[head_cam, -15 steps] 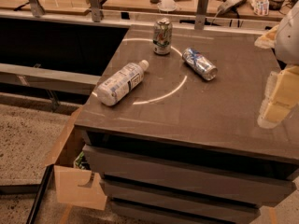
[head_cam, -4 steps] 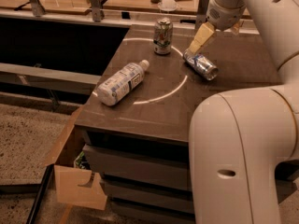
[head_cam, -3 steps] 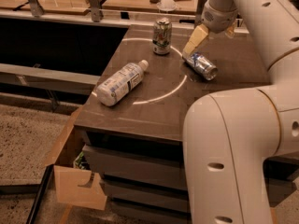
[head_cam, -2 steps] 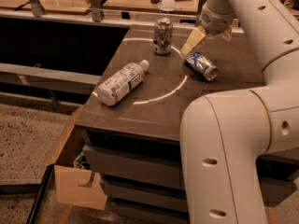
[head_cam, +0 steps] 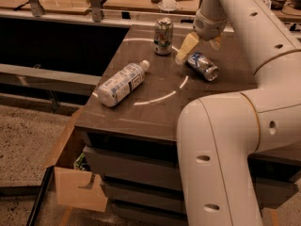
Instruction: Place redbull can upright
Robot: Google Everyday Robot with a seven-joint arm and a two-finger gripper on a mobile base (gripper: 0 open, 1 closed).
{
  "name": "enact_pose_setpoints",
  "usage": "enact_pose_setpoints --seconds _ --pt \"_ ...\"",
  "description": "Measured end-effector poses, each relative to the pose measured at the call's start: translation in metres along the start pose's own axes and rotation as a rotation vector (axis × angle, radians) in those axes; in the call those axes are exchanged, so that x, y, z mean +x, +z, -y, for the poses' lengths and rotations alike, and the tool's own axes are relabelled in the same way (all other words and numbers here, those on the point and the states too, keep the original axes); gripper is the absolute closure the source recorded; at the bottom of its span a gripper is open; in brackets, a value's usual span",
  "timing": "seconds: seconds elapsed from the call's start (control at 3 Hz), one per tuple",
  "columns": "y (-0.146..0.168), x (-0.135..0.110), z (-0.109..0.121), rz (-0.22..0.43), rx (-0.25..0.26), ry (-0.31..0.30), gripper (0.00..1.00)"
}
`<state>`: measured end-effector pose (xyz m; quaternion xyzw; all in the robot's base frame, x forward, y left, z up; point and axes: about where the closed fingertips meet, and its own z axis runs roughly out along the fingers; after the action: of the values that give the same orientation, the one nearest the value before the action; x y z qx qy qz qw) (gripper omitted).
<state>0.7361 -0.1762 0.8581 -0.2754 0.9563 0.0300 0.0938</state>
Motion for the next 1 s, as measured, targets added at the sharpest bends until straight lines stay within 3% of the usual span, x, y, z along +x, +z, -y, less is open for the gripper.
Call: enact_pose_setpoints --seconds 0.67,1.0 --pt "0.012 -0.001 0.000 -0.003 -0.028 -0.025 0.61" --pt "-0.038 0.010 0.017 0.105 0.003 -0.042 0.93"
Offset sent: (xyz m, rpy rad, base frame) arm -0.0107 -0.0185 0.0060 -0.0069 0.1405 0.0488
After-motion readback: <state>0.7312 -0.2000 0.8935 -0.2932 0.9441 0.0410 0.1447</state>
